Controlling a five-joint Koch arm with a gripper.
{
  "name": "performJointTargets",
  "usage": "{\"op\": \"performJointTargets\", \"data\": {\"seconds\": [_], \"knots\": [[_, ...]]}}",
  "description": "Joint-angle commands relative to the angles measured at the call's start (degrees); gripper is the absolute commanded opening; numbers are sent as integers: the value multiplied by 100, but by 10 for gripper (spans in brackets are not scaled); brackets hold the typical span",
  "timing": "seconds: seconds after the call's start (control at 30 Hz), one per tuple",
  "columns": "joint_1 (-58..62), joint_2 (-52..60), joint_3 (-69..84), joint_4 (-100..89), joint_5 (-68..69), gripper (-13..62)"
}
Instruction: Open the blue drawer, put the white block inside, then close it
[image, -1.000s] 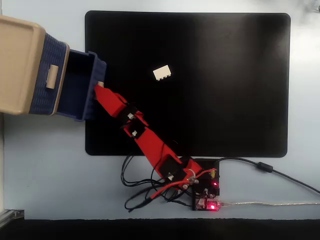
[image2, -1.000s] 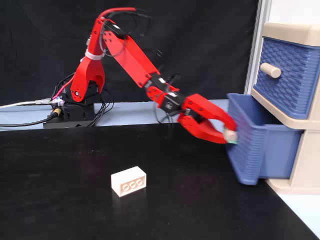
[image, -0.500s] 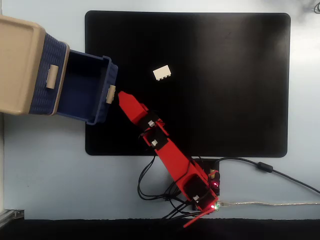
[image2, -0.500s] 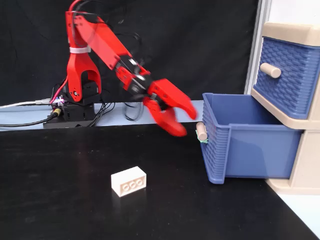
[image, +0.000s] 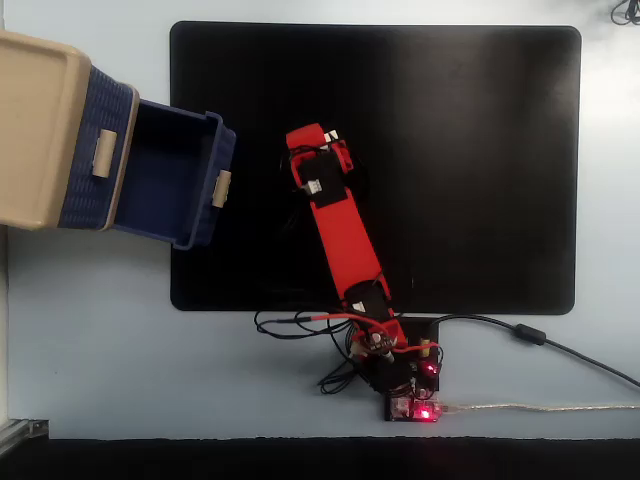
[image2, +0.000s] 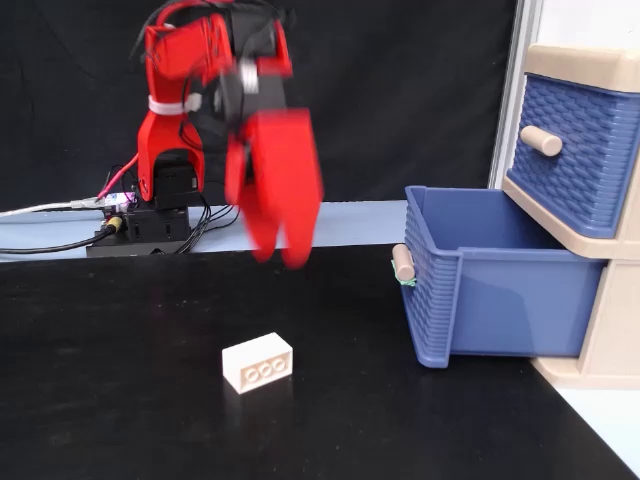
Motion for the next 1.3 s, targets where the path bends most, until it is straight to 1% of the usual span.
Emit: {"op": "performJointTargets", "data": {"seconds": [0.0,0.1,0.27,0.67,0.77,0.83,0.93,1.03,1.07,1.17,1.27], "knots": [[299,-483,-633,431,-167,338],[642,-1063,-1125,510,-624,338],[729,-1468,-1230,457,-905,338],[659,-1547,-1230,510,-1046,328],[642,-1644,-1239,448,-1160,284],[624,-1775,-1248,439,-1292,227],[615,-1793,-1248,422,-1354,110],[589,-1784,-1248,448,-1354,-67],[580,-1775,-1248,439,-1362,-85],[545,-1687,-1362,457,-1424,-83],[501,-1213,-1819,756,-1564,-83]]}}
